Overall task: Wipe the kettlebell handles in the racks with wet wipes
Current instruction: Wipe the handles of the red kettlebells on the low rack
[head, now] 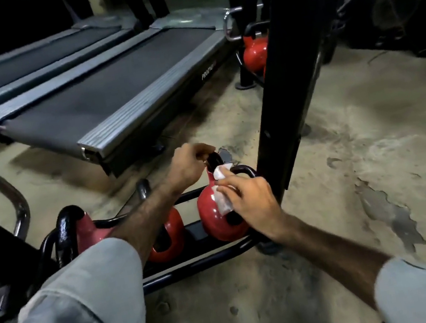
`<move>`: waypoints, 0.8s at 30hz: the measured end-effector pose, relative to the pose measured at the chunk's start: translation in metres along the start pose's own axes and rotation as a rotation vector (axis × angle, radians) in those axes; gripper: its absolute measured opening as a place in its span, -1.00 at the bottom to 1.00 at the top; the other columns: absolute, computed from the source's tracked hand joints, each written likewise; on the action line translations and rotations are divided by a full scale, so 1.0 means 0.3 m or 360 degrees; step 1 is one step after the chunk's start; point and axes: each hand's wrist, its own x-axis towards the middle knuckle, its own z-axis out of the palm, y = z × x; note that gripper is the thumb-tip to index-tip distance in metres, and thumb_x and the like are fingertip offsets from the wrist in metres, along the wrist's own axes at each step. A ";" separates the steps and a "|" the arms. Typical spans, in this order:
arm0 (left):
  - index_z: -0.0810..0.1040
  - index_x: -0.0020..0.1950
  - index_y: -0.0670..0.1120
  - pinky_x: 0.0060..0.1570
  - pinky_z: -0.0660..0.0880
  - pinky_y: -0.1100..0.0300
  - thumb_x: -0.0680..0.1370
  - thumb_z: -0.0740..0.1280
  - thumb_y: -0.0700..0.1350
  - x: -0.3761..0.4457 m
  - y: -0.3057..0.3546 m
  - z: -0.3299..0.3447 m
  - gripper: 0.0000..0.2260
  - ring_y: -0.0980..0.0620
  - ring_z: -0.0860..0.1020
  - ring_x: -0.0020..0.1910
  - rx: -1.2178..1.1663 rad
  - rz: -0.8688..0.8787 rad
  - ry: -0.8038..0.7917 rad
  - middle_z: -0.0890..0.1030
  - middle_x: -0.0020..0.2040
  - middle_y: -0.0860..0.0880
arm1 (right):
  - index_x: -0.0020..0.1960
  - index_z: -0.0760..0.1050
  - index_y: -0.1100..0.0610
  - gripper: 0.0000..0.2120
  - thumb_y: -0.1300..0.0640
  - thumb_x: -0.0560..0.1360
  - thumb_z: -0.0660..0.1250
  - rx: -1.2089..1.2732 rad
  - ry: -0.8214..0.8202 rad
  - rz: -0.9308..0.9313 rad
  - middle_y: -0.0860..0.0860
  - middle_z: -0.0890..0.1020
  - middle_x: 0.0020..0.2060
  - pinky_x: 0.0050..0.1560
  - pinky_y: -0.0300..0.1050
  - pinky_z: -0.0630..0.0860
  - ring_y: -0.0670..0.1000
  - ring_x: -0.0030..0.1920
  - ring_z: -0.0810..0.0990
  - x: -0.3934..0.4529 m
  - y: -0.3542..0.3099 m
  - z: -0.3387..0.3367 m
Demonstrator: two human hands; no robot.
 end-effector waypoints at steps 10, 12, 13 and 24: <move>0.66 0.07 -0.08 0.14 0.54 0.25 0.38 0.18 -0.48 0.011 -0.027 -0.002 -0.54 0.13 0.62 0.06 -0.0127 -0.0040 -0.0019 0.69 0.01 -0.02 | 0.07 0.68 -0.02 -0.82 -0.02 0.52 0.39 0.0618 0.0020 0.0607 -0.21 0.68 -0.08 0.06 -0.49 0.40 -0.23 0.04 0.58 0.155 0.030 0.013; 0.66 0.06 -0.07 0.14 0.54 0.23 0.37 0.16 -0.49 0.009 -0.035 0.002 -0.52 0.13 0.62 0.04 -0.0168 -0.0062 0.0016 0.69 0.01 -0.01 | 0.06 0.67 -0.07 -0.83 -0.04 0.50 0.39 0.0638 0.0065 0.0587 -0.27 0.68 -0.10 0.17 -0.35 0.45 -0.24 0.07 0.59 0.074 0.041 0.015; 0.67 0.06 -0.06 0.14 0.54 0.25 0.37 0.16 -0.49 0.009 -0.035 0.002 -0.52 0.14 0.62 0.02 -0.0174 -0.0067 0.0030 0.69 0.00 -0.01 | 0.05 0.67 -0.08 -0.84 -0.04 0.50 0.40 0.0637 0.0076 0.0585 -0.25 0.69 -0.11 0.17 -0.30 0.47 -0.23 0.06 0.61 0.065 0.041 0.016; 0.67 0.08 -0.11 0.14 0.50 0.34 0.40 0.17 -0.47 -0.007 -0.036 0.023 -0.56 0.18 0.60 0.08 -0.0213 -0.0013 0.0094 0.69 0.05 0.01 | -0.33 0.48 0.29 -0.63 0.24 0.61 0.11 0.1906 -0.0206 0.1552 0.19 0.56 -0.43 -0.32 -0.14 0.55 0.07 -0.47 0.54 0.319 0.041 0.084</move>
